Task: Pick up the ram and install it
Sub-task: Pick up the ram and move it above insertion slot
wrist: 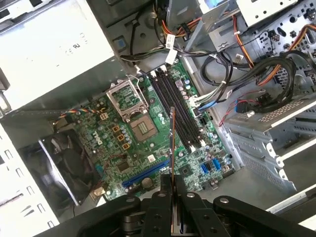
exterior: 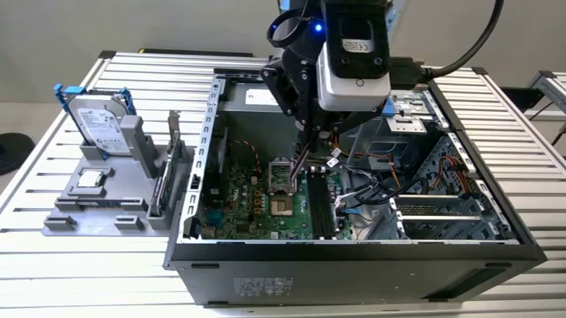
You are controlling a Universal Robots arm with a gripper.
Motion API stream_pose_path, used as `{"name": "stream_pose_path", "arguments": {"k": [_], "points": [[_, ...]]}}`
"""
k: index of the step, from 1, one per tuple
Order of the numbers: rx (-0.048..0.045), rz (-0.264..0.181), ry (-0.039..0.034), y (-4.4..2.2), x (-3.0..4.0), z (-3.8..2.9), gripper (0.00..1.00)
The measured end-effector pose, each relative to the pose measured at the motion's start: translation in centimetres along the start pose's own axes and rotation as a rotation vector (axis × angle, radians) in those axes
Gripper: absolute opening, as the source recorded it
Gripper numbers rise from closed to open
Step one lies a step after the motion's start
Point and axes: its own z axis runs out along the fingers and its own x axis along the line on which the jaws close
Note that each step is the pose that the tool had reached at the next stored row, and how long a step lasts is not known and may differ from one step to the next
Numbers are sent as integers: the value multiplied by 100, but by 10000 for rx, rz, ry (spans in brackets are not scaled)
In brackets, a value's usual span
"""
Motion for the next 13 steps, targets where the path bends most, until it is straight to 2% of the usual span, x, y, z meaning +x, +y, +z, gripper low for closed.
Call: {"name": "stream_pose_path", "arguments": {"k": [9, 13], "points": [[-26, -822, -9, 0, 0, 0, 0], [-43, -1353, -15, 1, 1, 0, 0]]}}
